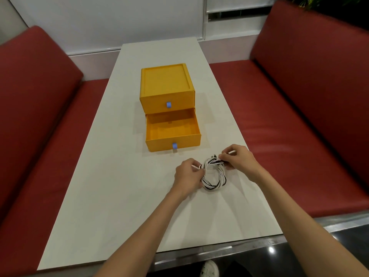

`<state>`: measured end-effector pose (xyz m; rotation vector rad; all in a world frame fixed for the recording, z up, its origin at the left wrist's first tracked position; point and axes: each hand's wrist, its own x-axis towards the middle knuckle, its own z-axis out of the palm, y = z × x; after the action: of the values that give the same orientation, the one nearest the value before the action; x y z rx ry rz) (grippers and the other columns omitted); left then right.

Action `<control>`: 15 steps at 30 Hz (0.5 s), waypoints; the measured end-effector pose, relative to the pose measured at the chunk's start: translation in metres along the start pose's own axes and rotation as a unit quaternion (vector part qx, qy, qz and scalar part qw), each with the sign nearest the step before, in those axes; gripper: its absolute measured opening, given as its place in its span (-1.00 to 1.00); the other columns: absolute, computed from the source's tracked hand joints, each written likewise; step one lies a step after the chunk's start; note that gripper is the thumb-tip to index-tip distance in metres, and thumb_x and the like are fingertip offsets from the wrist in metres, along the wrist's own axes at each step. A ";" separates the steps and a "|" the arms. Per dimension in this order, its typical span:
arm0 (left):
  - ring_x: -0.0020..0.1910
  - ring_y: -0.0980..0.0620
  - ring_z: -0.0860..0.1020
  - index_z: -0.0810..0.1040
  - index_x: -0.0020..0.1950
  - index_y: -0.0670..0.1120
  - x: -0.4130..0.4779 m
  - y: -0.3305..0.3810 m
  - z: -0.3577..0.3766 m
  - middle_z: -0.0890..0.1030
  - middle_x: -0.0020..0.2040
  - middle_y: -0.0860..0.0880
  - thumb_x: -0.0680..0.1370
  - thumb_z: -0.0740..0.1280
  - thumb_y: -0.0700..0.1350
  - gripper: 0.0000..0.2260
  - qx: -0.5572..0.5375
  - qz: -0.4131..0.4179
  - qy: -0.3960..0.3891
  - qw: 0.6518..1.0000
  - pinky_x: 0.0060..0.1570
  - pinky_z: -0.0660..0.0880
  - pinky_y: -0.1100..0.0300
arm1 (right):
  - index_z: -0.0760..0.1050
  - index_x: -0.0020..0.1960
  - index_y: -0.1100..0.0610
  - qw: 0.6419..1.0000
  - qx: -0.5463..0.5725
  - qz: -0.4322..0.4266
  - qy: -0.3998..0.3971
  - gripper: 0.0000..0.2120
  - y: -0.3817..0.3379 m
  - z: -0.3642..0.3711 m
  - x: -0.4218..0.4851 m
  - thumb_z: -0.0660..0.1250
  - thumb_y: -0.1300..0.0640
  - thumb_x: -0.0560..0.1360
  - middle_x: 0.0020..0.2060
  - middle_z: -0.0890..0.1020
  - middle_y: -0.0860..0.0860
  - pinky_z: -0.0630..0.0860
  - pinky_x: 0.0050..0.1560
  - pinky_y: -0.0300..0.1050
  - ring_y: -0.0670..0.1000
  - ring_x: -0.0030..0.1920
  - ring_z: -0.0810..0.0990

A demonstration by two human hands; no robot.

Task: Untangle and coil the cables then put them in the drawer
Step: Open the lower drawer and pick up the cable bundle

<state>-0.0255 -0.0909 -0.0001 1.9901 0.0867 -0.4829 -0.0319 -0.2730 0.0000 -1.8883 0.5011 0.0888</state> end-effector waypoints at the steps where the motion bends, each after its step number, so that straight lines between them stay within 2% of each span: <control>1: -0.39 -0.05 0.61 0.55 0.01 -0.17 0.001 0.008 -0.008 0.62 -0.27 -0.08 0.48 0.38 -0.25 -0.87 0.000 0.016 0.001 1.000 -0.19 0.65 -0.06 | 0.55 -0.06 0.23 0.999 0.031 -0.008 -0.002 -0.83 -0.005 -0.001 0.000 0.46 0.18 0.43 -0.22 0.66 0.17 0.62 -0.16 -0.07 0.02 -0.30 0.61; 5: -0.35 -0.03 0.59 0.56 0.04 -0.21 0.017 0.045 -0.049 0.58 -0.27 -0.12 0.50 0.40 -0.29 -0.87 -0.002 0.089 0.021 0.996 -0.23 0.65 0.03 | 0.55 -0.04 0.19 0.992 0.106 -0.075 0.002 -0.89 -0.045 -0.005 0.006 0.42 0.18 0.47 -0.21 0.65 0.13 0.62 -0.11 -0.07 0.04 -0.25 0.64; 8: -0.26 -0.08 0.64 0.59 0.05 -0.19 0.039 0.073 -0.080 0.61 -0.23 -0.13 0.49 0.42 -0.25 -0.85 0.004 0.127 0.053 0.990 -0.23 0.65 0.06 | 0.55 -0.03 0.18 0.985 0.114 -0.131 0.024 -0.89 -0.085 0.000 0.019 0.40 0.16 0.49 -0.19 0.67 0.10 0.64 -0.11 -0.10 0.03 -0.23 0.66; 12: -0.14 -0.14 0.67 0.59 0.06 -0.15 0.070 0.095 -0.109 0.65 -0.09 -0.21 0.50 0.41 -0.25 -0.85 0.001 0.138 0.077 0.987 -0.22 0.65 0.10 | 0.54 -0.01 0.18 0.981 0.085 -0.165 0.060 -0.89 -0.122 0.018 0.040 0.38 0.15 0.50 -0.24 0.65 0.04 0.65 -0.14 -0.12 0.02 -0.22 0.67; 15: -0.11 -0.15 0.67 0.61 0.05 -0.10 0.094 0.091 -0.118 0.66 -0.06 -0.20 0.50 0.42 -0.23 -0.86 0.013 0.128 0.099 0.987 -0.17 0.66 0.02 | 0.52 0.05 0.20 0.983 0.054 -0.161 0.070 -0.87 -0.127 0.037 0.056 0.35 0.19 0.51 -0.22 0.65 0.05 0.64 -0.10 -0.08 0.00 -0.22 0.66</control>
<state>0.1203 -0.0438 0.0867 2.0344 -0.0513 -0.1221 0.0743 -0.2201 0.0816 -1.8517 0.2830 -0.2804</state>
